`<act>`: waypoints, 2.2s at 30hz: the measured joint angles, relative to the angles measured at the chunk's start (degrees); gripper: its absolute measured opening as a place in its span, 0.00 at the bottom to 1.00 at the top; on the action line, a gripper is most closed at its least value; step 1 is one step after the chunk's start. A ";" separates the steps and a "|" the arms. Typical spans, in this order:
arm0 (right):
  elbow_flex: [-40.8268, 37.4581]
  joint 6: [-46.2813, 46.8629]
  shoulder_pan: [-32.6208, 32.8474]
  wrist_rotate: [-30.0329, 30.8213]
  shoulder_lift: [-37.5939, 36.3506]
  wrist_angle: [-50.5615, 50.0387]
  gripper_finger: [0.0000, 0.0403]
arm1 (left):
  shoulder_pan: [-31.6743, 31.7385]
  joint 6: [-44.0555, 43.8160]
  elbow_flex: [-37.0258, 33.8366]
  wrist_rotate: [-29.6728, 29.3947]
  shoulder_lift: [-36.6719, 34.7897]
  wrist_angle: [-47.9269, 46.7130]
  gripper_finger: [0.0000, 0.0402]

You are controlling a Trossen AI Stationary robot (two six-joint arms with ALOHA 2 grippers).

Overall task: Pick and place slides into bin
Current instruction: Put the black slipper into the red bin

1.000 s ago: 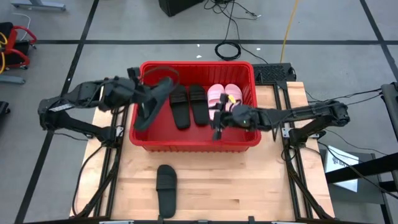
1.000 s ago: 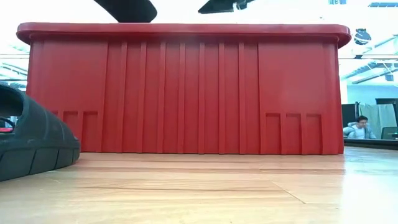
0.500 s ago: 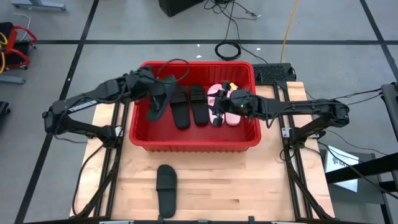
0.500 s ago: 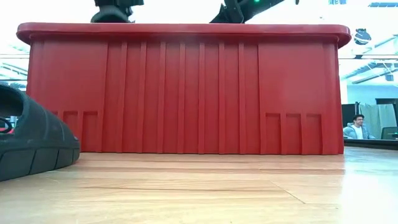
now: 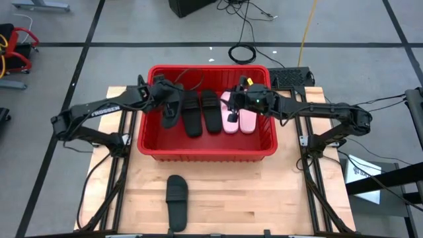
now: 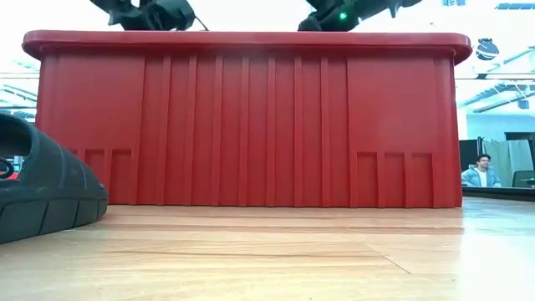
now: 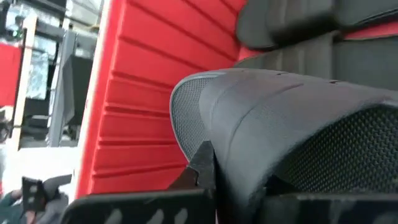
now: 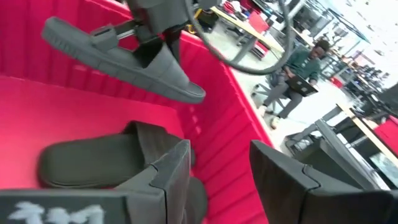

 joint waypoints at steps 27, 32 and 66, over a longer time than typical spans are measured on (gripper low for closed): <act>-0.04 -1.26 -9.06 -10.51 -0.02 -0.02 0.38 | 9.38 3.61 -0.24 2.72 11.72 -0.35 0.01; -0.04 -1.22 -9.06 -10.51 -0.02 -0.02 0.38 | 11.02 7.20 -3.39 3.77 11.72 5.63 0.03; -0.04 1.45 -8.86 -10.54 -0.04 -0.07 0.38 | 13.25 14.41 -8.67 5.23 11.70 13.05 0.25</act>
